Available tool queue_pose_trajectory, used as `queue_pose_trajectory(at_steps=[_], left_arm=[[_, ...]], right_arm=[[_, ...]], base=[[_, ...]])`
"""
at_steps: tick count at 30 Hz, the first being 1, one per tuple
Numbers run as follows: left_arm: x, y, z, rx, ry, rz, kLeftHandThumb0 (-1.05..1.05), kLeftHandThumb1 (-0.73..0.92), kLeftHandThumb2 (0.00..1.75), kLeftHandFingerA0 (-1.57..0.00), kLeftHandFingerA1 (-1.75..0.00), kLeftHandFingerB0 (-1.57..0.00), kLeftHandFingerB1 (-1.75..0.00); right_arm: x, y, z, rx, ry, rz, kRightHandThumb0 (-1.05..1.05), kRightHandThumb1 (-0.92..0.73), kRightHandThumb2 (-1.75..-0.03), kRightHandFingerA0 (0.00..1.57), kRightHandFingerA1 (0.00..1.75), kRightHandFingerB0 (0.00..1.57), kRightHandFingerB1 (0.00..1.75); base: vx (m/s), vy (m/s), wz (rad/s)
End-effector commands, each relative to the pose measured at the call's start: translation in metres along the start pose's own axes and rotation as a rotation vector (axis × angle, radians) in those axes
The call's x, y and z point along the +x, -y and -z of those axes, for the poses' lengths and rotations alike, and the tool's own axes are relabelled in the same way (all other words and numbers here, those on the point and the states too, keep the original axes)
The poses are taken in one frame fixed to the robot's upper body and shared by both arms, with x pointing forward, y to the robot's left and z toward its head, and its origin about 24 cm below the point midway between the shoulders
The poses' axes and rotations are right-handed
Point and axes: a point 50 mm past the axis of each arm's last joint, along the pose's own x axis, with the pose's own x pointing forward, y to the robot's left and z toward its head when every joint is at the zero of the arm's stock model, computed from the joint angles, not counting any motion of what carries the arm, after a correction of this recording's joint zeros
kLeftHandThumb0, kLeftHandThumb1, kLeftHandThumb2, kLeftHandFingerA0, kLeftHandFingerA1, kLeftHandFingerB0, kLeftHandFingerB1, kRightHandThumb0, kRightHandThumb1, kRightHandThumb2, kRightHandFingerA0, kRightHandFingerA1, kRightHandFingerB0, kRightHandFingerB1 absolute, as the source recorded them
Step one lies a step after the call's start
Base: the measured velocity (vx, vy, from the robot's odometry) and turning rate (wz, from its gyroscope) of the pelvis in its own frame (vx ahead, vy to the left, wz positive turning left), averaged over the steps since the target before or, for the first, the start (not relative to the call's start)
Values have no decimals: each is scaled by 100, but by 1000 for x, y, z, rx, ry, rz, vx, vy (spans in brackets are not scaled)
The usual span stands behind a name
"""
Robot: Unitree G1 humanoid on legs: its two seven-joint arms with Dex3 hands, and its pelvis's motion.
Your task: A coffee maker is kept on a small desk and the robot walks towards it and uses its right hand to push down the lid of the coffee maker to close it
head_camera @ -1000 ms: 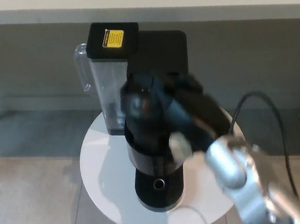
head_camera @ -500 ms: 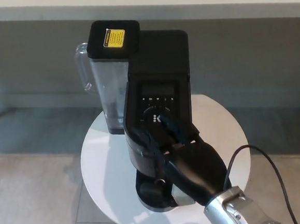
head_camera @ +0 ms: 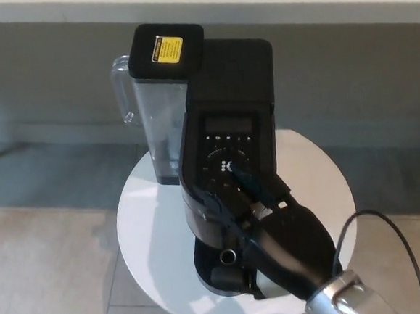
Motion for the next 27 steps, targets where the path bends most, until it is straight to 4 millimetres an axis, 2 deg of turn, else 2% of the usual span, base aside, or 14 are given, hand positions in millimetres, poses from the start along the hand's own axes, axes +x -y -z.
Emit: queue_pose_trajectory(at_steps=[1, 7, 8, 9, 11, 14, 15, 17, 18, 23, 24, 25, 26, 27], left_arm=[[-4, -8, 2, 5, 35, -24, -94, 67, 111, -2, -49, 0, -24], [-6, -12, 9, -16, 7, -41, -97, 69, 111, -2, -53, 0, -24], [-7, -13, 12, -6, 5, -37, -95, 68, 111, -2, -49, 0, -24], [-8, -14, 14, -11, -1, -40, -91, 85, 65, -3, -56, 0, -11], [-9, -16, 17, -28, -7, -44, -95, 68, 110, -2, -49, 0, -22], [-9, -15, 17, -36, -5, -44, -96, 69, 111, -2, -51, 0, -23], [-9, -16, 17, -38, -3, -48, -92, 84, 65, -5, -60, 0, -13], [-8, -14, 15, -39, -11, -49, -90, 83, 65, -5, -62, 0, -14], [-7, -13, 13, -20, -14, -51, -90, 66, 110, 0, -51, 0, -25], [-4, -9, 4, 5, 15, -25, -91, 66, 107, -6, -55, 0, -27], [-3, -8, 3, 16, 16, -26, -92, 67, 111, -2, -54, 0, -29], [-3, -8, 3, 24, 14, -24, -93, 86, 65, -4, -60, 0, -22], [-3, -7, 3, 33, 11, -20, -93, 86, 65, -4, -60, 0, -22], [-3, -7, 2, 38, 13, -21, -95, 65, 111, -2, -55, -1, -27]], right_arm=[[-48, 78, -48, 382, 44, -55, -86, -92, -74, 14, 53, 22, 40], [-117, 156, -57, 530, 213, 255, -82, -92, -72, 21, 44, 29, 33], [-135, 172, -50, 518, 199, 361, -80, -76, -114, 18, 52, 27, 49], [-145, 178, -46, 505, 162, 419, -78, -92, -69, 29, 44, 35, 33], [-164, 189, -38, 480, 54, 510, -78, -92, -69, 29, 44, 36, 32], [-178, 194, -31, 449, -74, 552, -76, -91, -68, 30, 44, 37, 33], [-196, 190, -15, 397, -213, 573, -75, -91, -68, 34, 48, 38, 36], [-231, 179, 13, 347, -452, 563, -75, -90, -67, 37, 48, 37, 35], [-265, 155, 41, 333, -672, 528, -68, -87, -66, 36, 47, 36, 37], [-349, 71, 105, 405, -1182, 422, -67, -88, -66, 39, 44, 26, 34], [-355, 61, 111, 430, -1240, 395, -70, -73, -100, 29, 51, 19, 45], [-359, 57, 114, 437, -1269, 387, -71, -72, -99, 28, 50, 19, 44], [-363, 51, 118, 444, -1302, 381, -71, -72, -99, 28, 50, 19, 44], [-370, 36, 128, 448, -1390, 346, -67, -89, -67, 38, 38, 23, 30]], base=[[0, 0, 0], [0, 0, 0], [0, 0, 0], [0, 0, 0], [0, 0, 0], [0, 0, 0], [0, 0, 0], [0, 0, 0], [0, 0, 0], [0, 0, 0], [0, 0, 0], [0, 0, 0], [0, 0, 0], [0, 0, 0]])
